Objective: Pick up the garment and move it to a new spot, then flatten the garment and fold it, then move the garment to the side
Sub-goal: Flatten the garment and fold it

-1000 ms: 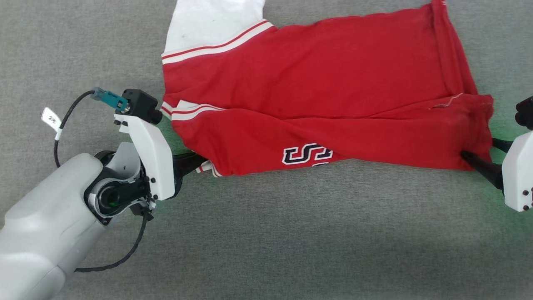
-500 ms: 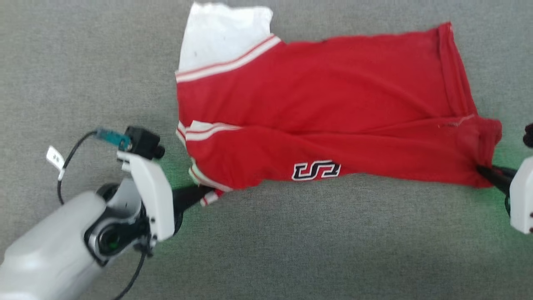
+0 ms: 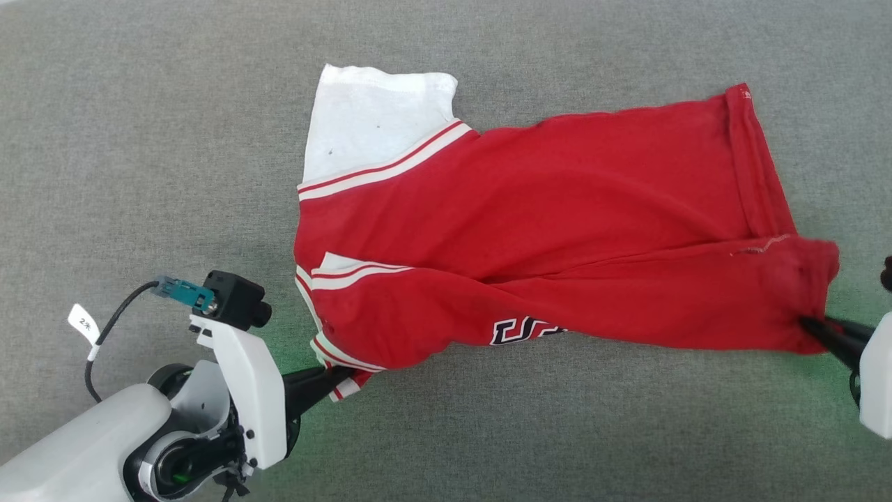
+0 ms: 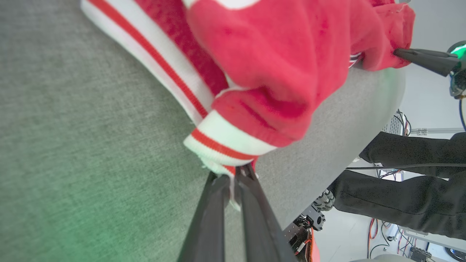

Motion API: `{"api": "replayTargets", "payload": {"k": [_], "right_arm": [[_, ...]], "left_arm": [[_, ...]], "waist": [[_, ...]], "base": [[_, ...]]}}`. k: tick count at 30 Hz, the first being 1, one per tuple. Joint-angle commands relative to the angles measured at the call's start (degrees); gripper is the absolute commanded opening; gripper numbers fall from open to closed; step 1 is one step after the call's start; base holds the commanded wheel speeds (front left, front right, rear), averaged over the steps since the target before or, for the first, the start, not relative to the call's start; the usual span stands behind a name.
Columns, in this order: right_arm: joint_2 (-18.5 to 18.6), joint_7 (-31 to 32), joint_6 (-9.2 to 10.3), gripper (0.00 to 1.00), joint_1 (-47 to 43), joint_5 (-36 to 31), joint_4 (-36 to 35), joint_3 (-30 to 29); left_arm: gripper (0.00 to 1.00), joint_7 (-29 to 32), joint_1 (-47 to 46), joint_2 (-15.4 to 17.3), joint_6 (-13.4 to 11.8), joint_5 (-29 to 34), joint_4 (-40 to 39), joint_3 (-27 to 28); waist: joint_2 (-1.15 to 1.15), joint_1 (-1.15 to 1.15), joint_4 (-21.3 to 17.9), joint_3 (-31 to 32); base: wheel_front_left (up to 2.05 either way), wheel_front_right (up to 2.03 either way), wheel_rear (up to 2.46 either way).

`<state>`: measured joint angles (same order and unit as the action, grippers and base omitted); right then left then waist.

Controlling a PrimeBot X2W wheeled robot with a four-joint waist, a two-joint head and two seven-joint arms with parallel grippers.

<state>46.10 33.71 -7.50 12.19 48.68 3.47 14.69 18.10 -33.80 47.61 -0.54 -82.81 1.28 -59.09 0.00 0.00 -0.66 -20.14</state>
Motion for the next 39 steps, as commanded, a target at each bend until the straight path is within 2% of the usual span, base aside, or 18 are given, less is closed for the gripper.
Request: {"api": "replayTargets", "payload": {"k": [1, 2, 3, 4, 10, 14, 20, 24, 27, 28, 30, 35, 39], "right_arm": [[-0.61, -0.92, 0.03, 0.61, -0.58, -1.14, -0.95, -1.14], [-1.15, -1.66, 0.03, 1.00, -0.89, -1.63, -1.08, -1.89], [-1.93, -2.42, 0.03, 1.00, -1.05, -2.06, -1.16, -2.99], [-2.74, -3.20, 0.03, 1.00, -1.23, -2.51, -1.30, -4.16], [-6.94, -10.59, 0.02, 1.00, -3.04, -6.81, -3.55, -11.01], [-11.51, -17.72, 0.02, 1.00, -3.35, -10.32, -6.23, -14.17], [-19.95, -30.54, 0.02, 1.00, -1.89, -14.56, -9.24, -16.33], [-23.56, -36.10, 0.02, 1.00, -1.10, -16.23, -10.15, -15.80], [-25.16, -38.19, 0.02, 1.00, -1.19, -16.98, -10.32, -14.86], [-25.42, -38.81, 0.02, 1.00, -1.23, -16.94, -10.30, -14.17], [-25.62, -38.95, 0.02, 1.00, -1.19, -16.78, -10.17, -13.87], [-26.00, -39.33, 0.02, 1.00, -0.81, -16.16, -9.06, -12.75], [-26.04, -39.50, 0.02, 1.00, -0.36, -15.20, -7.61, -11.63]], "left_arm": [[0.00, -0.69, 0.56, 0.12, -0.46, 0.49, -0.22, 0.20], [0.32, -1.10, 0.66, 0.17, -0.65, 0.81, -0.16, 0.30], [0.62, -1.62, 0.88, 0.09, -0.72, 0.74, -0.08, 0.57], [0.99, -2.21, 1.05, 0.21, -0.80, 0.67, -0.14, 0.84], [1.00, -8.41, 2.32, 2.63, -0.92, 0.66, -1.17, 4.28], [1.00, -14.38, 1.83, 3.87, -1.69, 1.92, 0.06, 7.51], [1.00, -22.93, -2.08, 2.34, -1.96, 3.84, 7.48, 12.75], [1.00, -24.95, -6.84, 0.84, -1.30, 5.21, 14.30, 14.67], [1.00, -22.96, -11.53, -0.15, -1.34, 7.52, 20.08, 13.92], [1.00, -19.85, -15.04, -0.69, -0.94, 8.37, 24.23, 13.17], [1.00, -17.81, -16.95, -0.96, -0.74, 8.73, 26.44, 12.62], [1.00, -2.85, -24.52, -1.87, 0.33, 10.46, 36.51, 8.07], [1.00, 7.16, -29.79, -2.10, -0.04, 10.06, 42.21, 6.59]], "waist": [[0.00, 0.00, -0.07, 0.08], [0.00, 0.00, -0.10, 0.18], [0.00, 0.00, -0.11, 0.33], [0.00, 0.00, -0.17, 0.53], [0.00, 0.00, -1.31, 2.27], [0.00, 0.00, -3.18, 3.23], [0.00, 0.00, -7.76, 3.15], [0.00, 0.00, -11.67, 2.66], [0.00, 0.00, -14.50, 2.05], [0.00, 0.00, -16.11, 1.47], [0.00, 0.00, -16.85, 1.09], [0.00, 0.00, -19.90, -0.67], [0.00, 0.00, -21.36, -2.24]], "base": [[0.00, 0.00, 0.00], [0.00, 0.00, 0.00], [0.00, 0.00, 0.00], [0.00, 0.00, 0.00], [0.00, 0.00, 0.00], [0.00, 0.00, 0.00], [0.00, 0.00, 0.00], [0.00, 0.00, 0.00], [0.00, 0.00, 0.00], [0.00, 0.00, 0.00], [0.00, 0.00, 0.00], [0.00, 0.00, 0.00], [0.00, 0.00, 0.00]]}}
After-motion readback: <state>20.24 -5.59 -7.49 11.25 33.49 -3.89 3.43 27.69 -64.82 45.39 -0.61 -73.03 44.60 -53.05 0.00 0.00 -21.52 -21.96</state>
